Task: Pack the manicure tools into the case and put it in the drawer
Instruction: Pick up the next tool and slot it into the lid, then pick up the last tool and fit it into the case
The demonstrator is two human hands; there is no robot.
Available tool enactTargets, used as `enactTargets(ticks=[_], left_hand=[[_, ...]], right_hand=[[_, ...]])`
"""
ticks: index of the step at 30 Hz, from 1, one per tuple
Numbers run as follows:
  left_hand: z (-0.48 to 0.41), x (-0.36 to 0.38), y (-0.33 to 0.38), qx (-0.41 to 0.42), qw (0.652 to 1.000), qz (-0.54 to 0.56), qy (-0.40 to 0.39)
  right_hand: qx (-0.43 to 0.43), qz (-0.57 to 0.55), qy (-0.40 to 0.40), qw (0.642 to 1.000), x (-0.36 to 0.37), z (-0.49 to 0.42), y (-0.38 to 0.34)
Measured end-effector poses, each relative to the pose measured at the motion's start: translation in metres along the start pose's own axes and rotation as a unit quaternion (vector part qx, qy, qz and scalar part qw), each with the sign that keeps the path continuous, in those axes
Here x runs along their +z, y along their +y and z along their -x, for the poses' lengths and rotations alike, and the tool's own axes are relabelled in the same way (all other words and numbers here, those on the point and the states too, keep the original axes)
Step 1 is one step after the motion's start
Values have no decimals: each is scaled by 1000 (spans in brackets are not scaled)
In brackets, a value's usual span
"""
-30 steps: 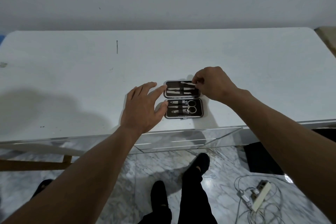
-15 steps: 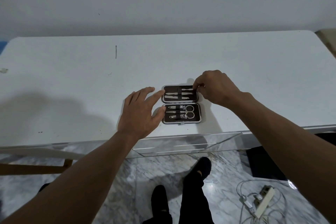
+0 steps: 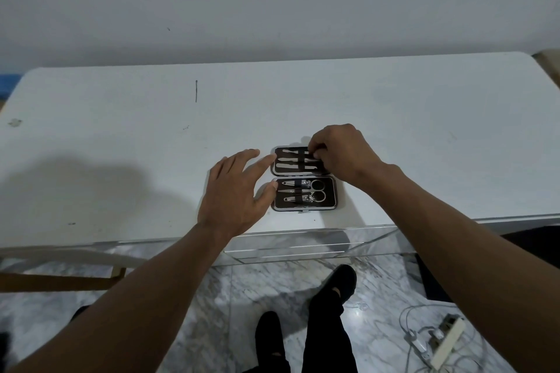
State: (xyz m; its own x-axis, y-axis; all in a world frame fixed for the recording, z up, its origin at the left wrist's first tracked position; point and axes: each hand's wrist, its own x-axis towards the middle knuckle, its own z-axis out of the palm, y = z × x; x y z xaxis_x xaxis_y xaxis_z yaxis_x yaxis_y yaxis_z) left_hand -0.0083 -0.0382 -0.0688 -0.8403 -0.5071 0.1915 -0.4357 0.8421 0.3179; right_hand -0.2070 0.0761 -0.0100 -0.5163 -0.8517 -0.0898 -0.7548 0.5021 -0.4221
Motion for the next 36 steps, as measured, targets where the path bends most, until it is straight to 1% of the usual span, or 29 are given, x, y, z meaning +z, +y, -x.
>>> enactTargets(ticks=[17, 25, 30, 36], left_hand=[[0, 0, 0, -3, 1000, 5, 2], [-1, -3, 1, 1, 1000, 11, 4], [-1, -6, 3, 1, 1000, 17, -4], [-3, -9, 5, 14, 1000, -4, 0]], right_hand=[[10, -7, 5, 1000, 1, 1, -3], [31, -6, 47, 998, -16, -5, -4], [-3, 14, 44, 999, -12, -21, -26], [-76, 35, -16, 996, 16, -67, -81]])
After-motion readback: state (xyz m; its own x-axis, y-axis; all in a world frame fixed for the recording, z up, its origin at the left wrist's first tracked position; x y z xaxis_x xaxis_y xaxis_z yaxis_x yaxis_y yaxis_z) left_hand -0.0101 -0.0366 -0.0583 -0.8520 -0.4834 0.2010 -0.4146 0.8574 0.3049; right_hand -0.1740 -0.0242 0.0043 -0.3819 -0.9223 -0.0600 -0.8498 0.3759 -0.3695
